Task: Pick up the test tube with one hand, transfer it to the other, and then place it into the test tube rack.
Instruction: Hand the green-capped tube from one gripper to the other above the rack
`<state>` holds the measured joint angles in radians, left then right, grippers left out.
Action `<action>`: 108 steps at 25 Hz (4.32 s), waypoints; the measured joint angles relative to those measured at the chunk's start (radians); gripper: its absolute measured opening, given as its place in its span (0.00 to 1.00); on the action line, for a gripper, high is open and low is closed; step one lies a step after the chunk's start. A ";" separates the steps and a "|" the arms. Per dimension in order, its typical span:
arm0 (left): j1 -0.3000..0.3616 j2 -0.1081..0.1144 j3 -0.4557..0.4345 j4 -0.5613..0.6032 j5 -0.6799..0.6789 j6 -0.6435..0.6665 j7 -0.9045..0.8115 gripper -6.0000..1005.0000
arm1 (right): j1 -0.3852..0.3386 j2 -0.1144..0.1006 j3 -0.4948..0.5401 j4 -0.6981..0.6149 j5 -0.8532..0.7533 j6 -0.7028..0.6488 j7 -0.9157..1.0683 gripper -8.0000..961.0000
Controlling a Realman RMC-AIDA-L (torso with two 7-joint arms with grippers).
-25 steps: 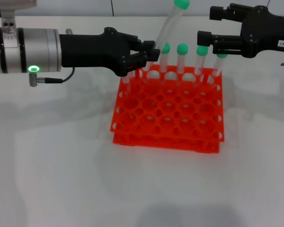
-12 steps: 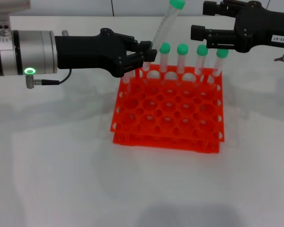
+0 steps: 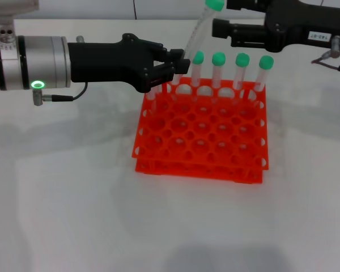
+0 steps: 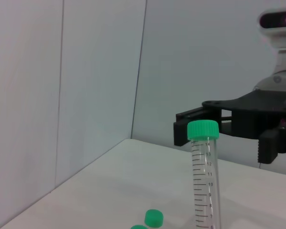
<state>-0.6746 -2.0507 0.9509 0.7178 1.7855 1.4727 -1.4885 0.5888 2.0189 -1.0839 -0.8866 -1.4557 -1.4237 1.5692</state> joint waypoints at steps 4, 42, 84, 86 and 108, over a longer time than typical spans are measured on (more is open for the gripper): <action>-0.002 -0.002 -0.003 0.000 0.000 0.001 0.001 0.26 | 0.016 0.001 -0.032 0.041 0.043 0.018 -0.032 0.83; 0.003 -0.002 -0.004 0.000 -0.011 0.009 0.001 0.28 | 0.020 0.006 -0.069 0.140 0.181 0.045 -0.123 0.70; 0.004 -0.003 -0.004 -0.001 -0.012 0.003 0.004 0.30 | 0.060 0.002 -0.122 0.190 0.238 0.089 -0.155 0.30; 0.004 -0.003 -0.004 -0.002 -0.012 0.003 0.004 0.30 | 0.060 0.001 -0.122 0.190 0.237 0.090 -0.156 0.29; 0.017 -0.013 -0.006 0.000 -0.039 -0.001 0.005 0.31 | 0.060 -0.002 -0.135 0.186 0.230 0.091 -0.156 0.28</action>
<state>-0.6572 -2.0639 0.9445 0.7179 1.7466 1.4714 -1.4837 0.6492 2.0169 -1.2184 -0.7002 -1.2259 -1.3326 1.4127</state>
